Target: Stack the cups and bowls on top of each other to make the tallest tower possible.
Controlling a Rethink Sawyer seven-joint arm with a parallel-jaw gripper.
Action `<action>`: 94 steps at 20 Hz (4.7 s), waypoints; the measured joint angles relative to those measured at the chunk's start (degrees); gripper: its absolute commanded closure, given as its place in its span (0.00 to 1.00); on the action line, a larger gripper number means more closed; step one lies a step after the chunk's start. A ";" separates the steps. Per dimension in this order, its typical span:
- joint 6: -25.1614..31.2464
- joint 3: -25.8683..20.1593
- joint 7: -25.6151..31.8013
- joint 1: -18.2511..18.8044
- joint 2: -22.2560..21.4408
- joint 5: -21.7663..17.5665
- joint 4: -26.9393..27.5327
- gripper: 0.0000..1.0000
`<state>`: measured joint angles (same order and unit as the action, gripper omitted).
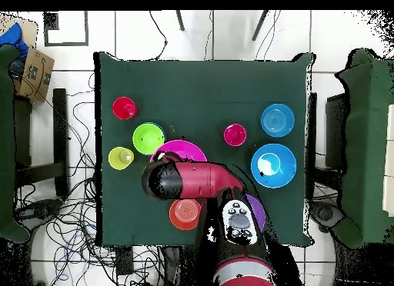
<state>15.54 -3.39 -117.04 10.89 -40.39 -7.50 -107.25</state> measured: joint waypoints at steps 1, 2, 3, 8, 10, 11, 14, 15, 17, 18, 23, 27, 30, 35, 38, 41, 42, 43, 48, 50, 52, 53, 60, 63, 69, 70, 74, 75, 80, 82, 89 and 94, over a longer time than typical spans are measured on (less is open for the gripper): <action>0.00 0.36 0.00 -0.25 0.01 0.98 1.03 1.00; 0.01 0.47 0.00 -0.33 0.01 1.27 1.35 1.00; 0.03 0.60 0.00 -0.43 0.03 1.60 1.74 1.00; 0.69 1.76 0.00 -1.40 0.36 4.04 4.60 1.00; 1.35 2.79 0.00 -2.32 1.04 5.91 6.33 1.00; 1.44 2.99 0.00 -2.54 1.18 6.30 6.68 1.00; 1.79 4.06 -0.17 -4.08 2.20 8.72 8.60 1.00; 1.80 4.20 -0.20 -4.37 2.44 9.14 8.91 1.00; 1.78 4.59 -0.40 -5.44 3.29 10.84 10.08 1.00; 1.78 4.66 -0.45 -5.61 3.45 11.11 10.28 1.00; 1.81 5.84 -1.07 -7.66 5.33 14.00 12.25 1.00; 2.33 6.95 -1.59 -9.52 6.97 16.68 13.95 1.00; 2.85 7.67 -1.91 -10.81 7.95 18.21 15.03 1.00; 3.07 8.77 -2.27 -12.87 9.44 20.26 16.71 1.00; 3.07 9.25 -2.27 -13.43 9.87 20.95 17.22 1.00; 3.08 9.99 -2.27 -14.15 10.52 21.81 17.77 1.00; 3.07 10.14 -2.27 -14.28 10.72 21.94 17.89 1.00; 3.07 10.32 -2.27 -14.43 11.04 22.14 18.09 1.00; 3.05 10.71 -2.27 -14.69 13.61 22.93 19.40 1.00; 3.04 10.73 -2.27 -14.69 14.24 22.93 19.53 1.00; 2.85 10.75 -2.27 -14.80 15.62 22.93 19.56 1.00; 2.78 10.76 -2.27 -14.85 15.90 22.92 19.56 1.00; 1.91 10.74 -2.27 -15.93 17.98 22.94 19.50 1.00; 1.80 10.77 -2.27 -16.39 18.45 22.94 19.51 1.00; 1.80 11.01 -2.27 -17.01 19.38 22.95 19.51 1.00; 1.80 11.09 -2.27 -17.12 19.58 22.95 19.51 1.00; 1.80 11.44 -2.27 -17.54 20.13 22.95 19.51 1.00; 1.80 11.54 -2.27 -17.64 20.24 22.95 19.51 1.00; 1.61 12.61 -2.27 -17.87 21.90 22.97 20.09 1.00; 1.50 12.95 -2.27 -17.90 22.50 22.98 20.43 1.00; 1.15 14.79 -2.27 -19.07 24.87 23.67 23.74 1.00; 1.15 16.48 -2.27 -20.14 26.29 24.02 26.41 1.00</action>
<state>16.68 13.09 -119.31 -9.25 -14.10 16.52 -80.83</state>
